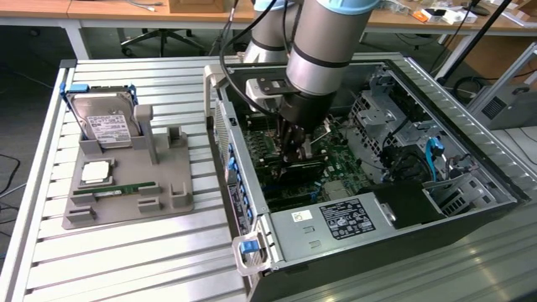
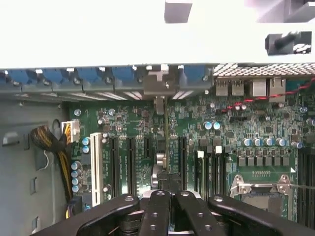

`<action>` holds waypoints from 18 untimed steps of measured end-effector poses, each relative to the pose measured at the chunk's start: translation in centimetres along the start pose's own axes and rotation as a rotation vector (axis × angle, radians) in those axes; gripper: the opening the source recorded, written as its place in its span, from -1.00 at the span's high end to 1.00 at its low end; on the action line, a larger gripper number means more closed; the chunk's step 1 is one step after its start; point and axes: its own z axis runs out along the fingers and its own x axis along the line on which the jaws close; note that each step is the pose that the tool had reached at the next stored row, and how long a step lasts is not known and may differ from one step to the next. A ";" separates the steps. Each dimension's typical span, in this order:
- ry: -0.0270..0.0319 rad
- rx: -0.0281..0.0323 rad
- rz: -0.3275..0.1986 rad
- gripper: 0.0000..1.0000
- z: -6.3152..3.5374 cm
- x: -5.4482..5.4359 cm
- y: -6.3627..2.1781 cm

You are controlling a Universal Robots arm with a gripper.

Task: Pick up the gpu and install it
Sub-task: 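Press down on the gpu until it lock into place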

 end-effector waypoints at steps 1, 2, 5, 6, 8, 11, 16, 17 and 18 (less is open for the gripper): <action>0.0000 0.0000 0.000 0.79 0.00 0.0 0.15; 0.0000 0.0000 0.000 0.79 0.01 0.0 0.29; 0.0000 0.0000 0.000 0.79 0.03 0.0 0.62; 0.0000 0.0000 0.000 0.79 0.05 0.0 0.74; 0.0002 -0.0001 0.000 0.79 0.14 0.0 0.97; 0.0006 -0.0002 0.000 0.79 0.28 0.0 1.15; 0.0002 -0.0001 0.000 0.79 0.55 0.0 1.29; 0.0004 -0.0002 0.000 0.79 0.57 0.1 1.30; 0.0006 -0.0003 0.000 0.79 0.60 0.1 1.32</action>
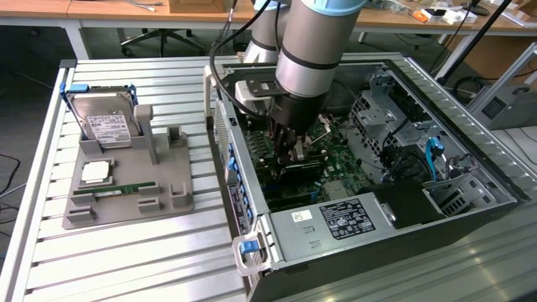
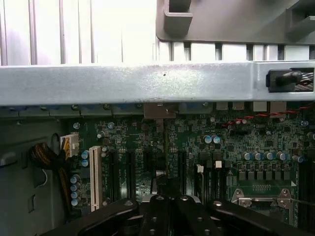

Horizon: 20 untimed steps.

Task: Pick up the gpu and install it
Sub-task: 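Press down on the gpu until it lock into place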

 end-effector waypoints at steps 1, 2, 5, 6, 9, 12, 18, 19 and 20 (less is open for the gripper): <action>-0.0001 0.0001 0.000 0.79 0.03 0.0 0.01; -0.0002 0.0001 0.000 0.79 0.04 0.0 0.03; -0.0005 0.0003 0.000 0.79 0.07 0.1 0.04; -0.0006 0.0003 0.000 0.79 0.06 0.1 0.05; -0.0029 0.0017 0.000 0.79 -0.32 0.1 0.06; -0.0008 0.0006 0.000 0.79 -1.10 0.1 0.11; -0.0008 0.0003 0.000 0.79 -1.01 0.1 0.25; -0.0006 -0.0002 0.000 0.79 -0.87 0.0 0.22; -0.0007 -0.0003 0.000 0.79 -0.77 -0.1 0.19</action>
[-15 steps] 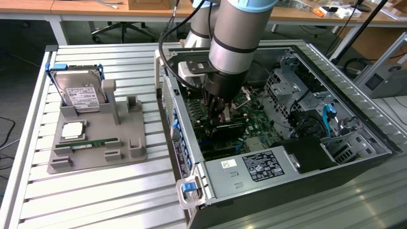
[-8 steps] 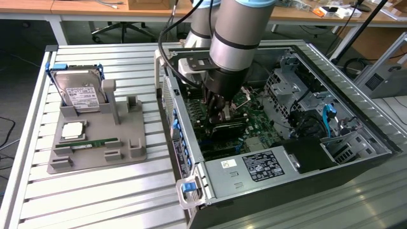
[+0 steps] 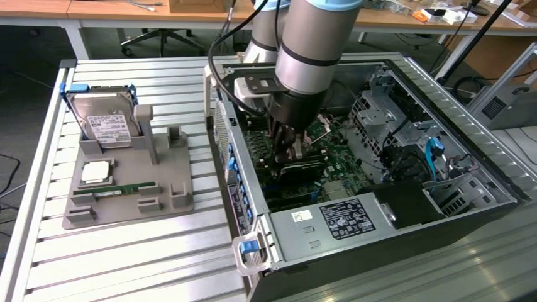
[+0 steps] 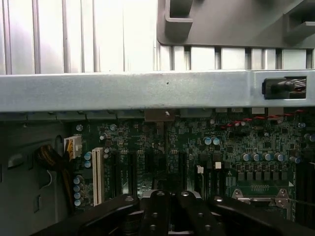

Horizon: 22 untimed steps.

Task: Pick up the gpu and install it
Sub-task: 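Press down on the gpu until it lock into place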

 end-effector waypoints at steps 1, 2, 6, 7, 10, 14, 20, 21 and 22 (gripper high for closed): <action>-0.0001 -0.0001 0.000 0.79 0.05 -0.1 -0.04; -0.0001 -0.0001 0.000 0.79 0.09 -0.2 -0.08; 0.0000 -0.0004 -0.001 0.79 0.32 -0.4 -0.11; 0.0003 -0.0006 -0.001 0.79 0.36 -0.4 -0.11; 0.0004 -0.0007 -0.001 0.79 0.53 -0.4 -0.11; 0.0004 -0.0006 0.000 0.79 0.82 -0.4 -0.12; 0.0002 -0.0005 0.000 0.79 1.11 -0.3 -0.13; 0.0018 -0.0013 0.000 0.79 1.04 -0.3 -0.10; 0.0024 -0.0017 -0.001 0.79 1.01 -0.2 -0.09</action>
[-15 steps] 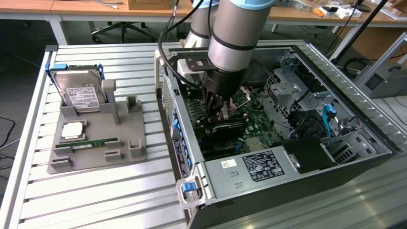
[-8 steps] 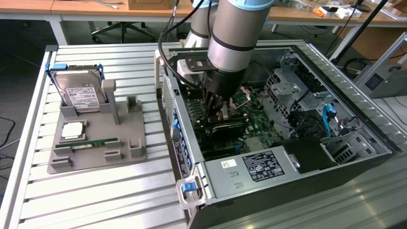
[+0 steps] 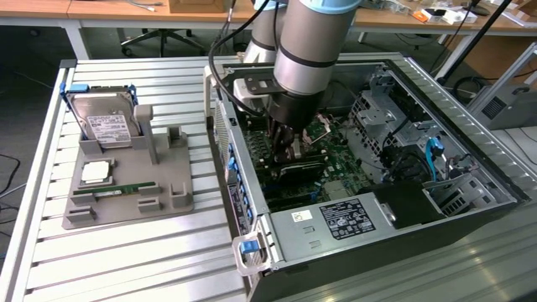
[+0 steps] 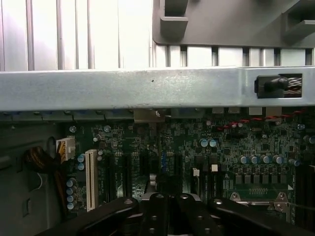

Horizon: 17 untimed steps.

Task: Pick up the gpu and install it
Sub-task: 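Press down on the gpu until it lock into place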

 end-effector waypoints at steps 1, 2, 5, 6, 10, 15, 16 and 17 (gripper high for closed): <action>-0.0003 0.0000 0.000 0.79 -0.03 0.0 -0.01; -0.0020 0.0008 0.000 0.79 -0.16 -0.1 -0.03; -0.0025 0.0015 0.000 0.79 -1.40 0.0 0.02; -0.0026 0.0015 0.000 0.79 -1.73 0.0 0.03; -0.0025 0.0021 0.000 0.79 -2.62 0.0 0.18; -0.0025 0.0080 0.000 0.79 -2.66 0.3 1.21; -0.0024 0.0096 0.000 0.79 -2.66 0.3 1.60; -0.0026 0.0109 0.000 0.79 -2.64 0.4 1.88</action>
